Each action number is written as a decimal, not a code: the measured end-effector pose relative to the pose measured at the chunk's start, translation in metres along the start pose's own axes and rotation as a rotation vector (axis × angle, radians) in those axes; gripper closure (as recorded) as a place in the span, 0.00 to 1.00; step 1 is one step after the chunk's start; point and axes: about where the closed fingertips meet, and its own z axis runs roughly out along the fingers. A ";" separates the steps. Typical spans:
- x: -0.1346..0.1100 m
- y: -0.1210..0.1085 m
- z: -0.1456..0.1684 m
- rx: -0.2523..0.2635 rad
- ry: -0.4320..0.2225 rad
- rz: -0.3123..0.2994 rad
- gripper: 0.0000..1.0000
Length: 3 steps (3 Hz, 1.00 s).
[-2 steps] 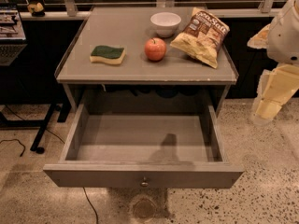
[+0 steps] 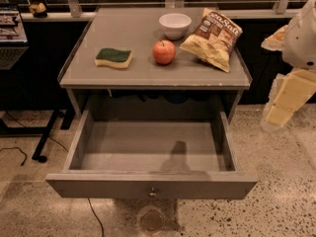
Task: Place sponge into top drawer
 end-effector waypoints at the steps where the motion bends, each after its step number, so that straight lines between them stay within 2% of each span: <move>1: -0.022 -0.008 0.017 0.014 -0.134 0.040 0.00; 2: -0.060 -0.032 0.032 0.020 -0.334 0.092 0.00; 3: -0.103 -0.054 0.038 0.029 -0.473 0.077 0.00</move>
Offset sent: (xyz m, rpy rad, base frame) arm 0.1009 0.0876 -0.0012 0.6026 -0.1524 -0.0007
